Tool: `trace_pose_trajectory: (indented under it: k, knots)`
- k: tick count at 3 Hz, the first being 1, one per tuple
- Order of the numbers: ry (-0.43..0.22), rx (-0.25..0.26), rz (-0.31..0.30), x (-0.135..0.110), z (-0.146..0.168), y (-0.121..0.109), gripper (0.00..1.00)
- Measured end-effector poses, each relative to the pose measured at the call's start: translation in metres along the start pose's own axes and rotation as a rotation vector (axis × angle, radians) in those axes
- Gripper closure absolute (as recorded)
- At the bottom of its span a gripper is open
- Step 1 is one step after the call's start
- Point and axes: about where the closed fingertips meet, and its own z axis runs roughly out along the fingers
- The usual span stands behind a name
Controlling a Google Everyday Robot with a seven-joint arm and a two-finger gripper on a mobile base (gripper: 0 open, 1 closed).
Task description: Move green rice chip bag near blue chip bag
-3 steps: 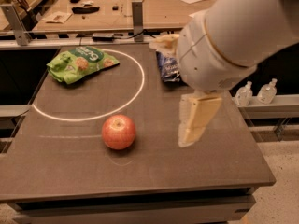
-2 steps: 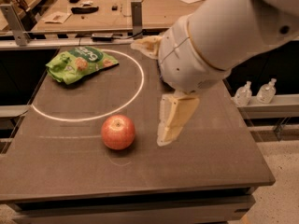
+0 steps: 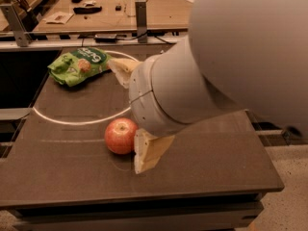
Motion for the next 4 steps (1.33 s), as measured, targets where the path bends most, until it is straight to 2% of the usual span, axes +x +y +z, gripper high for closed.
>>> trace_pose_trajectory:
  k: [3,4]
  knots:
    - [0.006,0.009,-0.004,0.0,0.001,0.0,0.0]
    - [0.025,0.005,0.147,0.038,-0.025,-0.003,0.0]
